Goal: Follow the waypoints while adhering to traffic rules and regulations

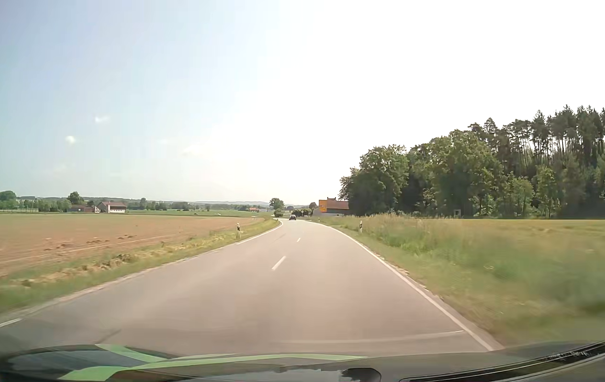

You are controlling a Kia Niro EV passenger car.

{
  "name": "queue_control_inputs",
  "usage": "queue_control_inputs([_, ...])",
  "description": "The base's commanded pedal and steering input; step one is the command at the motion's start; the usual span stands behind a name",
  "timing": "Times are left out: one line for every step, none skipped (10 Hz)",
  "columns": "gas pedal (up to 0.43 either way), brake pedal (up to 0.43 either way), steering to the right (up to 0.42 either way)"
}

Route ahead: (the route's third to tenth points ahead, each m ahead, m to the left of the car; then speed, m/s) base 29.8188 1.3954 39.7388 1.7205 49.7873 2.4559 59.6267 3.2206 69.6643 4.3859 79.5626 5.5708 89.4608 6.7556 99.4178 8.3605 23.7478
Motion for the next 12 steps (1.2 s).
queue_control_inputs([0.079, 0.000, -0.008])
queue_control_inputs([0.087, 0.000, -0.008])
queue_control_inputs([0.087, 0.000, -0.008])
queue_control_inputs([0.098, 0.000, -0.008])
queue_control_inputs([0.098, 0.000, -0.008])
queue_control_inputs([0.098, 0.000, -0.008])
queue_control_inputs([0.098, 0.000, -0.008])
queue_control_inputs([0.098, 0.000, -0.007])
queue_control_inputs([0.098, 0.000, -0.008])
queue_control_inputs([0.098, 0.000, -0.007])
queue_control_inputs([0.098, 0.000, -0.008])
queue_control_inputs([0.098, 0.000, -0.008])
